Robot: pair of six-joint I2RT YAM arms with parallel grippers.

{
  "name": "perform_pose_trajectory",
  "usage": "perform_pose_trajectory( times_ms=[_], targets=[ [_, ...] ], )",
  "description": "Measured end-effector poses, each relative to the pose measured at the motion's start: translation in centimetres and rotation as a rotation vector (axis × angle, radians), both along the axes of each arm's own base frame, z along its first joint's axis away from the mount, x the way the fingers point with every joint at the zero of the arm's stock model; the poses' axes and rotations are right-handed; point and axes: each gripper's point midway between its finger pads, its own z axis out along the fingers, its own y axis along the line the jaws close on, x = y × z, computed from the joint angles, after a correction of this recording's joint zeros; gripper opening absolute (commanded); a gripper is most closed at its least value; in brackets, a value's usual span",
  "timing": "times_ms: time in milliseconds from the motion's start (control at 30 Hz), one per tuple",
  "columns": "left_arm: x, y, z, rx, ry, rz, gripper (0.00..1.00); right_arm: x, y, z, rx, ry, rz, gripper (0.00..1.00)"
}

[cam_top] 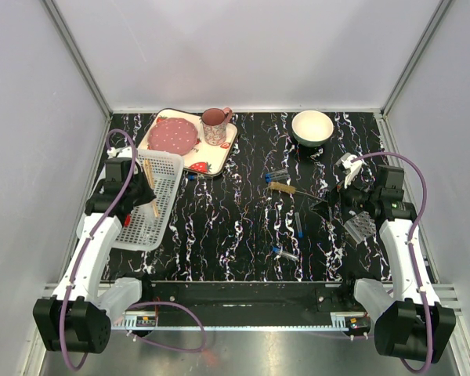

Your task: Organize the chemistry lab equipment

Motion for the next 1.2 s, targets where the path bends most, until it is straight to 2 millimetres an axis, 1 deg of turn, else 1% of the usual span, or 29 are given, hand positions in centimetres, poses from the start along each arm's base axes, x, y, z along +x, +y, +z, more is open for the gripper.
perform_pose_trajectory(
  times_ms=[200,233,333,367,567,600,667,733,800,833,933,1033,1067,1200],
  targets=[
    [0.0,0.1,-0.5,0.0,0.019,0.003,0.17,0.0,0.0,0.0,0.0,0.0,0.0,1.0],
    [0.0,0.1,-0.6,0.0,0.022,0.004,0.21,0.0,0.0,0.0,0.0,0.0,0.0,1.0],
    [0.0,0.1,-0.6,-0.002,0.023,0.009,0.3,0.0,0.0,0.0,0.0,0.0,0.0,1.0],
    [0.0,0.2,-0.6,-0.002,0.022,0.012,0.36,0.0,0.0,0.0,0.0,0.0,0.0,1.0],
    [0.1,0.3,-0.6,-0.001,0.022,0.023,0.46,0.0,0.0,-0.1,0.0,0.002,0.0,1.0],
    [0.1,0.3,-0.6,0.0,0.022,0.023,0.5,0.0,0.0,-0.1,0.0,0.002,0.0,1.0],
    [0.1,0.4,-0.6,0.0,0.022,0.025,0.55,0.0,0.0,-0.1,0.0,0.002,0.0,1.0],
    [0.1,0.4,-0.6,-0.002,0.022,0.027,0.64,0.0,0.0,-0.1,0.001,0.002,0.0,1.0],
    [0.1,0.4,-0.6,-0.002,0.022,0.028,0.69,0.0,0.0,-0.1,0.001,0.003,0.0,1.0],
    [0.1,0.4,-0.6,-0.003,0.021,0.028,0.77,-0.1,0.0,-0.1,0.003,0.003,0.001,1.0],
    [0.0,0.4,-0.4,-0.005,0.015,0.027,0.89,-0.2,0.2,-0.2,0.016,0.008,0.013,1.0],
    [0.0,0.3,0.0,-0.006,-0.001,0.022,0.93,-0.2,0.4,-0.4,0.029,0.021,0.024,1.0],
    [-0.1,0.2,0.2,-0.009,-0.008,0.016,0.96,-0.2,0.5,-0.5,0.035,0.03,0.031,1.0],
    [-0.2,-0.3,0.7,-0.027,-0.029,-0.009,0.99,0.3,0.4,-1.1,0.038,0.08,0.048,1.0]
  ],
)
